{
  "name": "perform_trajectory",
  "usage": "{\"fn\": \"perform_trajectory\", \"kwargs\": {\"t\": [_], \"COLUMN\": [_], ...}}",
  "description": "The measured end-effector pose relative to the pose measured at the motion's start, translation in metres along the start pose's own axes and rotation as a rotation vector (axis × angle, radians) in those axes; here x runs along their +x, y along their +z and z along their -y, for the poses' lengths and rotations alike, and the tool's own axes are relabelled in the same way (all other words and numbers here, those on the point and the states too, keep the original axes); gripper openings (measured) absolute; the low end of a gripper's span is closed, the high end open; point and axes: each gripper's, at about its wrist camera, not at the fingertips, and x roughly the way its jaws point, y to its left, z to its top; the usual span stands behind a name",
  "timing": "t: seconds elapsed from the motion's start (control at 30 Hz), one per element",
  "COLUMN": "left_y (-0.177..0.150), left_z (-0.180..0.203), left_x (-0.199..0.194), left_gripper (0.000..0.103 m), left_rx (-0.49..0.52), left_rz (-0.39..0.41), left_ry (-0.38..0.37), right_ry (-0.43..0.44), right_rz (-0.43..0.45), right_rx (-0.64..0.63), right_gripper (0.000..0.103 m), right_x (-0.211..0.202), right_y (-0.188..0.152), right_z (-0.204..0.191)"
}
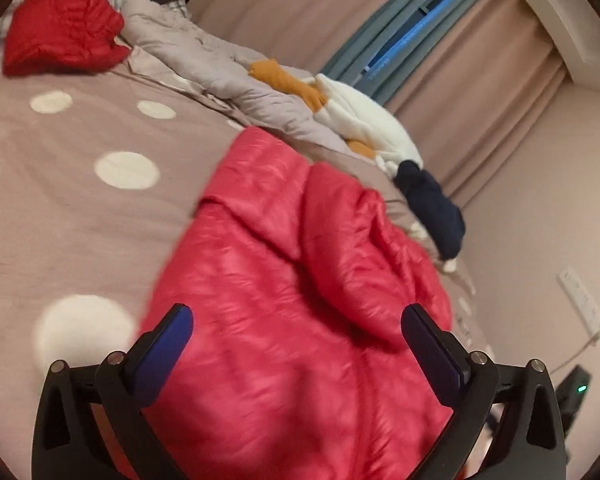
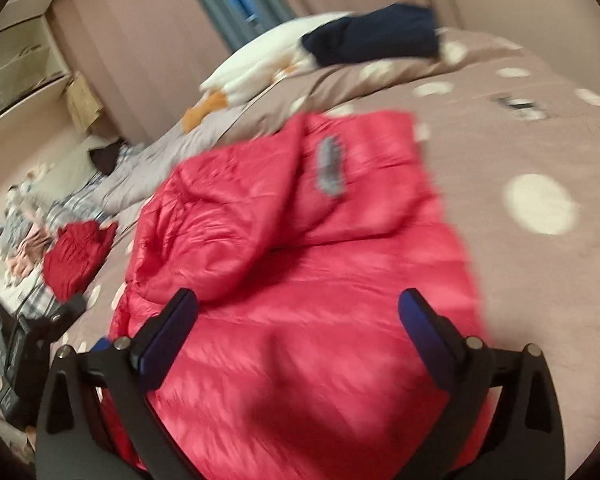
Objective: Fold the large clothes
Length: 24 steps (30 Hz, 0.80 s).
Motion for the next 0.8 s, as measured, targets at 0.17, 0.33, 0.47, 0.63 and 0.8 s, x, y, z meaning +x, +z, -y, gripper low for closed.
{"fn": "perform_trajectory", "kwargs": {"t": [0.17, 0.33, 0.47, 0.63, 0.8], "left_y": [0.003, -0.001, -0.017, -0.044, -0.066], "left_z": [-0.039, -0.062, -0.080, -0.092, -0.062], "left_x": [-0.026, -0.062, -0.087, -0.086, -0.074], "left_gripper": [0.102, 0.102, 0.102, 0.102, 0.102], "left_rx": [-0.146, -0.204, -0.276, -0.311, -0.252], "left_rz": [0.001, 0.088, 0.165, 0.114, 0.042], "left_ry": [0.000, 0.113, 0.199, 0.195, 0.118], "right_ry": [-0.021, -0.016, -0.082, -0.081, -0.059], "right_rz": [0.127, 0.153, 0.145, 0.107, 0.130], "right_rx": [0.090, 0.124, 0.112, 0.170, 0.240], "right_gripper": [0.102, 0.102, 0.102, 0.102, 0.103], "right_x": [-0.051, -0.074, -0.077, -0.076, -0.087], "right_y": [-0.008, -0.023, -0.038, -0.066, -0.093], "right_z": [0.023, 0.040, 0.047, 0.065, 0.075]}}
